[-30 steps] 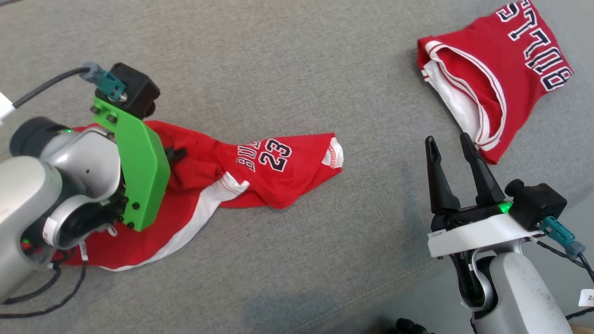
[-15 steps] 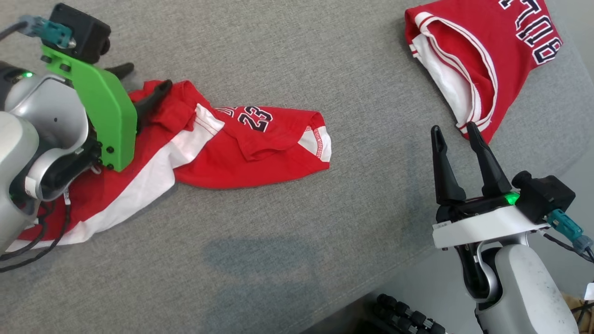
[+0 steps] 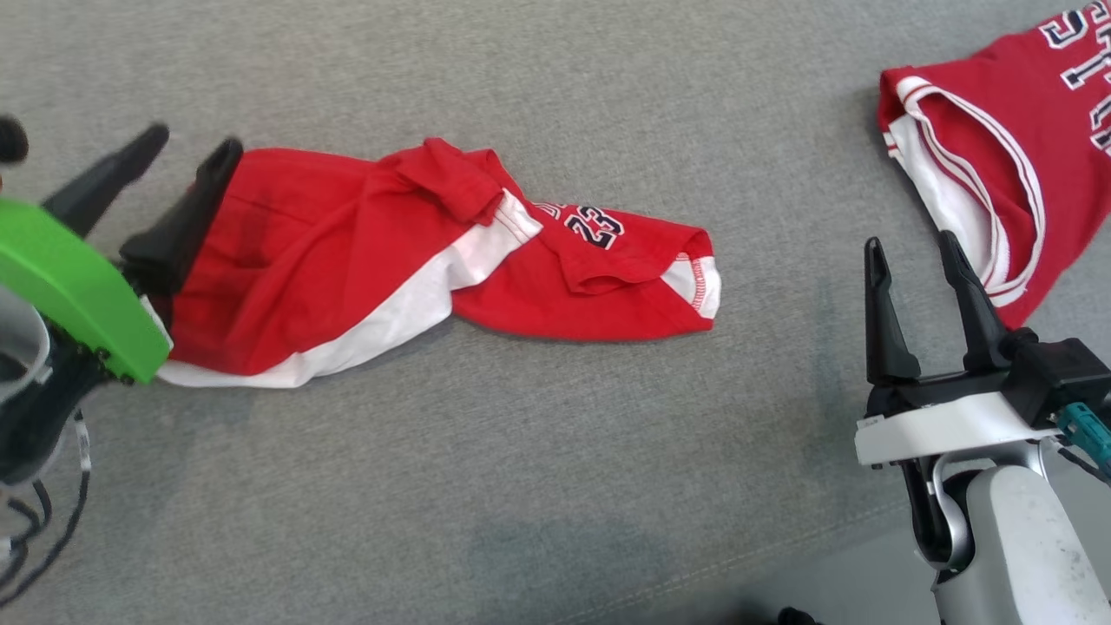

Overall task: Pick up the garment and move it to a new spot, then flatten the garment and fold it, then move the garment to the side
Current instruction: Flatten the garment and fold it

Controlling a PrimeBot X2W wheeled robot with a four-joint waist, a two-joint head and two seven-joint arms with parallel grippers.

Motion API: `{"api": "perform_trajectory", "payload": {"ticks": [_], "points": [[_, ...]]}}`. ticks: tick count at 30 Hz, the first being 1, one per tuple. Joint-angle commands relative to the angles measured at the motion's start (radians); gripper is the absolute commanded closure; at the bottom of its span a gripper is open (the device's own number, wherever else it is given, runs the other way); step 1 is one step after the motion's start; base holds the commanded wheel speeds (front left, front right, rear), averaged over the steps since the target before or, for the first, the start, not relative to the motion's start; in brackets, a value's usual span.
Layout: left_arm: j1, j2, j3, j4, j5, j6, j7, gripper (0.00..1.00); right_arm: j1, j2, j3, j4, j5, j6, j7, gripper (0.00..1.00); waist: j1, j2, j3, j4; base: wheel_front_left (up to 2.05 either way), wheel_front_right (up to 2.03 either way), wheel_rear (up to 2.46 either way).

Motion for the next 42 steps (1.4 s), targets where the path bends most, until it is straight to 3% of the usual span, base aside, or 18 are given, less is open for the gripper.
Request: {"api": "perform_trajectory", "payload": {"ticks": [1, 5, 9, 13, 19, 24, 27, 41, 42], "points": [[0.070, 0.008, 0.001, -0.010, -0.022, 0.014, -0.047, 0.00, 0.024, -0.004, -0.013, 0.001, -0.021, 0.000, -0.003, 0.00, -0.0001, 0.0000, -0.111, 0.127, 0.00, 0.00, 0.00], [0.220, -0.012, -0.005, 0.003, -0.071, 0.026, -0.166, 0.00, 0.043, -0.004, -0.023, 0.000, -0.059, 0.000, -0.003, 0.00, -0.0001, 0.0000, -0.133, 0.182, 0.00, 0.00, 0.00], [0.297, -0.069, -0.019, 0.085, -0.087, 0.013, -0.242, 0.00, 0.049, -0.004, -0.013, 0.004, -0.085, 0.000, -0.003, 0.00, -0.0001, 0.0000, -0.135, 0.217, 0.00, 0.00, 0.00], [0.308, -0.131, -0.026, 0.195, -0.106, -0.041, -0.268, 0.00, 0.053, -0.004, 0.001, 0.004, -0.111, 0.000, -0.003, 0.00, -0.0001, 0.0000, -0.123, 0.231, 0.00, 0.00, 0.00], [0.238, -0.173, -0.060, 0.353, -0.038, -0.145, -0.261, 0.00, 0.050, -0.004, 0.000, -0.002, -0.137, 0.000, -0.003, 0.00, -0.0001, 0.0000, -0.097, 0.221, 0.00, 0.00, 0.00], [0.200, -0.189, -0.116, 0.454, 0.036, -0.198, -0.221, 0.00, 0.056, -0.004, 0.000, -0.005, -0.126, 0.000, -0.003, 0.00, -0.0001, 0.0000, -0.087, 0.197, 0.00, 0.00, 0.00], [0.192, -0.202, -0.119, 0.479, 0.021, -0.223, -0.214, 0.00, 0.061, -0.004, -0.001, -0.003, -0.116, 0.000, -0.003, 0.00, -0.0001, 0.0000, -0.085, 0.183, 0.00, 0.00, 0.00], [0.194, -0.242, -0.116, 0.467, -0.084, -0.256, -0.160, 0.00, 0.057, -0.004, -0.003, -0.007, -0.089, 0.000, -0.003, 0.00, -0.0001, 0.0000, -0.071, 0.163, 0.00, 0.00, 0.00], [0.200, -0.250, -0.116, 0.464, -0.097, -0.257, -0.159, 0.05, 0.056, -0.004, -0.003, -0.006, -0.087, 0.000, -0.003, 0.00, -0.0001, 0.0000, -0.070, 0.163, 0.00, 0.00, 0.00]]}}
